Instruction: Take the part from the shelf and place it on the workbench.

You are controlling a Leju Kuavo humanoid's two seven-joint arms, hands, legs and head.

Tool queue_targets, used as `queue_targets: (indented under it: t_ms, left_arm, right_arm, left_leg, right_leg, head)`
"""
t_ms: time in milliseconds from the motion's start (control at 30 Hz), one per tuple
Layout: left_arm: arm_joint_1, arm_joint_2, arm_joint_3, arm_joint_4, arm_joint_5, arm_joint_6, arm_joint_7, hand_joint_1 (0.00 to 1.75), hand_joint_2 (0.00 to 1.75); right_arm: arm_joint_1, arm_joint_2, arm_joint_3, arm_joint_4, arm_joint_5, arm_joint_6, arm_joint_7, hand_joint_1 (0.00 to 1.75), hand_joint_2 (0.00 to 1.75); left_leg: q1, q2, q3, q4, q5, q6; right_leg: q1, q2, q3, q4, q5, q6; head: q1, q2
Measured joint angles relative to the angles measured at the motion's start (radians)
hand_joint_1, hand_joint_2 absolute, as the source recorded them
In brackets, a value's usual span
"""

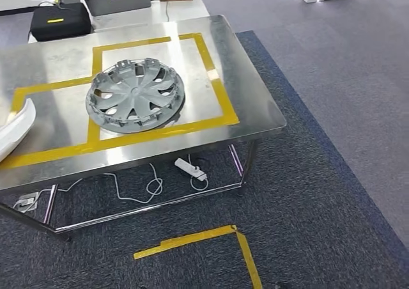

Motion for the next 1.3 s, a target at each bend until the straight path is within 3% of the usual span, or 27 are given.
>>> queue_targets:
  t_ms: [33, 100, 167, 267, 300, 333, 400, 467, 500, 567, 600, 633, 700, 767, 800, 833, 867, 933, 967, 1033, 1100, 1167, 1233, 1267, 1300]
  left_arm:
    - [-0.002, 0.0, -0.001, 0.003, 0.001, -0.018, 0.005, 0.0, 0.0]
    - [-0.002, 0.002, -0.001, 0.006, 0.004, -0.045, 0.004, 0.0, 0.0]
    - [-0.001, 0.005, -0.001, 0.008, 0.006, -0.058, 0.0, 0.0, 0.0]
    - [0.0, 0.012, 0.0, 0.01, 0.009, -0.065, -0.003, 0.0, 0.0]
    - [0.0, 0.014, 0.0, 0.01, 0.011, -0.068, -0.005, 0.0, 0.0]
    - [-0.001, 0.015, 0.0, 0.01, 0.014, -0.074, -0.008, 0.0, 0.0]
    - [-0.002, 0.017, 0.001, 0.01, 0.028, -0.102, -0.022, 0.0, 0.0]
    - [-0.001, 0.02, 0.004, 0.011, 0.042, -0.138, -0.04, 0.0, 0.0]
    - [-0.002, 0.021, 0.006, 0.012, 0.044, -0.152, -0.049, 0.0, 0.0]
    - [-0.002, 0.023, 0.007, 0.013, 0.047, -0.167, -0.067, 0.0, 0.0]
    - [-0.002, 0.023, 0.008, 0.013, 0.047, -0.172, -0.078, 0.0, 0.0]
    - [-0.002, 0.024, 0.008, 0.014, 0.047, -0.176, -0.088, 0.0, 0.0]
    - [0.001, 0.025, 0.011, 0.014, 0.046, -0.174, -0.1, 0.0, 0.0]
    - [0.005, 0.026, 0.015, 0.015, 0.043, -0.157, -0.1, 0.0, 0.0]
    - [0.005, 0.025, 0.016, 0.015, 0.04, -0.147, -0.099, 0.0, 0.0]
    - [0.005, 0.024, 0.017, 0.015, 0.037, -0.14, -0.098, 0.0, 0.0]
    - [0.004, 0.023, 0.017, 0.015, 0.034, -0.135, -0.098, 0.0, 0.0]
    - [0.001, 0.021, 0.017, 0.015, 0.03, -0.131, -0.098, 0.0, 0.0]
    - [0.0, 0.02, 0.017, 0.015, 0.027, -0.129, -0.098, 0.0, 0.0]
    - [-0.003, 0.019, 0.017, 0.015, 0.019, -0.126, -0.097, 0.0, 0.0]
    - [-0.006, 0.019, 0.017, 0.015, 0.012, -0.123, -0.092, 0.0, 0.0]
    - [-0.008, 0.018, 0.017, 0.015, 0.008, -0.121, -0.083, 0.0, 0.0]
    - [-0.006, 0.019, 0.017, 0.015, 0.001, -0.117, -0.077, 0.0, 0.0]
    - [-0.005, 0.019, 0.017, 0.015, -0.004, -0.114, -0.078, 0.0, 0.0]
    - [-0.004, 0.02, 0.017, 0.015, -0.009, -0.11, -0.083, 0.0, 0.0]
  right_arm:
    - [0.001, 0.0, -0.001, 0.0, 0.001, 0.003, 0.0, 0.0, 0.0]
    - [0.006, 0.001, -0.002, 0.0, 0.002, 0.008, -0.001, 0.0, 0.0]
    - [0.009, 0.001, -0.003, 0.0, 0.003, 0.012, -0.001, 0.0, 0.0]
    - [0.01, 0.003, -0.003, 0.0, 0.004, 0.015, -0.002, 0.0, 0.0]
    - [0.01, 0.004, -0.004, 0.0, 0.004, 0.016, -0.002, 0.0, 0.0]
    - [0.011, 0.004, -0.004, 0.0, 0.004, 0.017, -0.003, 0.0, 0.0]
    - [0.011, 0.004, -0.004, 0.0, 0.004, 0.021, -0.01, 0.0, 0.0]
    - [0.01, 0.004, -0.005, 0.0, 0.004, 0.029, -0.02, 0.0, 0.0]
    - [0.01, 0.004, -0.005, 0.0, 0.003, 0.031, -0.025, 0.0, 0.0]
    - [0.014, 0.004, -0.009, 0.0, -0.003, 0.032, -0.032, 0.0, 0.0]
    - [0.017, 0.003, -0.012, 0.0, -0.008, 0.033, -0.035, 0.0, 0.0]
    - [0.02, 0.003, -0.017, 0.0, -0.013, 0.033, -0.037, 0.0, 0.0]
    - [0.02, 0.002, -0.027, 0.0, -0.023, 0.034, -0.04, 0.0, 0.0]
    - [0.016, 0.003, -0.038, 0.0, -0.032, 0.034, -0.042, 0.0, 0.0]
    - [0.016, 0.003, -0.043, 0.0, -0.035, 0.033, -0.042, 0.0, 0.0]
    - [0.017, 0.003, -0.048, 0.0, -0.037, 0.032, -0.041, 0.0, 0.0]
    - [0.018, 0.003, -0.053, 0.0, -0.038, 0.031, -0.041, 0.0, 0.0]
    - [0.016, 0.005, -0.058, 0.0, -0.038, 0.03, -0.041, 0.0, 0.0]
    - [0.013, 0.006, -0.06, 0.0, -0.037, 0.03, -0.041, 0.0, 0.0]
    - [0.011, 0.009, -0.062, -0.001, -0.035, 0.03, -0.038, 0.0, 0.0]
    - [0.016, 0.009, -0.066, -0.001, -0.033, 0.028, -0.03, 0.0, 0.0]
    - [0.018, 0.009, -0.071, -0.001, -0.031, 0.026, -0.022, 0.0, 0.0]
    - [0.017, 0.01, -0.073, -0.001, -0.026, 0.025, -0.018, 0.0, 0.0]
    - [0.016, 0.01, -0.074, -0.001, -0.021, 0.024, -0.016, 0.0, 0.0]
    - [0.017, 0.01, -0.074, -0.001, -0.016, 0.023, -0.015, 0.0, 0.0]
  left_leg:
    - [0.001, 0.008, -0.002, 0.003, 0.005, -0.006]
    - [0.008, -0.02, -0.007, 0.02, -0.028, -0.02]
    - [0.013, -0.072, -0.016, 0.071, -0.105, -0.031]
    - [0.013, -0.108, -0.034, 0.23, -0.217, -0.032]
    - [0.013, -0.112, -0.026, 0.26, -0.218, -0.029]
    - [0.012, -0.114, -0.007, 0.259, -0.2, -0.025]
    - [0.011, -0.138, 0.079, 0.154, -0.143, -0.009]
    - [0.009, -0.179, 0.169, 0.01, -0.13, 0.008]
    - [0.007, -0.192, 0.193, -0.035, -0.136, 0.013]
    - [0.006, -0.182, 0.2, -0.063, -0.141, 0.015]
    - [0.007, -0.169, 0.197, -0.066, -0.135, 0.017]
    - [0.008, -0.157, 0.192, -0.068, -0.127, 0.021]
    - [0.009, -0.127, 0.178, -0.07, -0.112, 0.029]
    - [0.007, -0.095, 0.161, -0.067, -0.102, 0.03]
    - [0.007, -0.08, 0.152, -0.064, -0.098, 0.029]
    - [0.007, -0.066, 0.145, -0.062, -0.094, 0.027]
    - [0.007, -0.053, 0.14, -0.059, -0.093, 0.025]
    - [0.004, -0.03, 0.134, -0.049, -0.093, 0.018]
    - [0.001, -0.02, 0.131, -0.043, -0.094, 0.013]
    - [-0.004, -0.002, 0.125, -0.035, -0.094, 0.002]
    - [-0.002, 0.006, 0.123, -0.03, -0.095, -0.007]
    - [0.003, -0.037, 0.106, 0.013, -0.132, -0.018]
    - [0.008, -0.093, 0.056, 0.134, -0.203, -0.026]
    - [0.009, -0.105, 0.028, 0.202, -0.231, -0.027]
    - [0.009, -0.109, 0.01, 0.245, -0.241, -0.026]
  right_leg:
    - [0.0, 0.008, -0.01, -0.002, 0.001, -0.011]
    - [0.0, 0.023, -0.028, 0.001, 0.018, -0.028]
    - [-0.001, 0.035, -0.048, 0.001, 0.036, -0.038]
    - [0.002, 0.065, -0.084, 0.004, 0.07, -0.045]
    - [0.004, 0.077, -0.099, 0.007, 0.082, -0.045]
    - [0.006, 0.09, -0.114, 0.01, 0.094, -0.045]
    - [0.008, 0.116, -0.146, 0.017, 0.114, -0.042]
    - [0.011, 0.141, -0.167, 0.022, 0.13, -0.036]
    - [0.011, 0.151, -0.175, 0.023, 0.14, -0.031]
    - [0.01, 0.171, -0.187, 0.021, 0.158, -0.016]
    - [0.009, 0.166, -0.195, 0.025, 0.158, -0.01]
    - [0.009, 0.15, -0.207, 0.041, 0.145, -0.006]
    - [0.008, 0.101, -0.251, 0.136, 0.076, -0.001]
    - [0.006, 0.079, -0.295, 0.27, 0.004, 0.007]
    - [0.005, 0.075, -0.299, 0.305, -0.01, 0.01]
    - [0.004, 0.072, -0.281, 0.301, -0.005, 0.012]
    - [0.003, 0.065, -0.241, 0.256, 0.014, 0.014]
    - [0.003, 0.026, -0.138, 0.113, 0.052, 0.013]
    - [0.005, 0.008, -0.103, 0.06, 0.061, 0.008]
    - [0.01, -0.006, -0.086, 0.022, 0.06, -0.008]
    - [0.009, 0.014, -0.097, 0.023, 0.068, -0.026]
    - [0.007, 0.033, -0.104, 0.02, 0.078, -0.042]
    - [0.007, 0.056, -0.112, 0.02, 0.086, -0.055]
    - [0.008, 0.069, -0.117, 0.021, 0.09, -0.058]
    - [0.009, 0.082, -0.12, 0.021, 0.092, -0.059]
  head:
    - [0.0, 0.0]
    - [-0.001, 0.0]
    - [-0.002, 0.0]
    - [-0.003, 0.0]
    - [-0.003, 0.0]
    - [-0.003, 0.0]
    - [-0.003, 0.0]
    - [-0.002, 0.0]
    - [-0.003, 0.0]
    - [-0.003, 0.0]
    - [-0.003, 0.0]
    - [0.001, 0.0]
    - [0.007, 0.0]
    - [0.01, 0.0]
    - [0.01, 0.0]
    - [0.01, 0.0]
    - [0.01, 0.0]
    - [0.011, 0.0]
    - [0.011, 0.0]
    - [0.012, 0.0]
    - [0.011, 0.0]
    - [0.008, 0.0]
    - [0.004, 0.0]
    - [0.004, 0.0]
    - [0.004, 0.0]
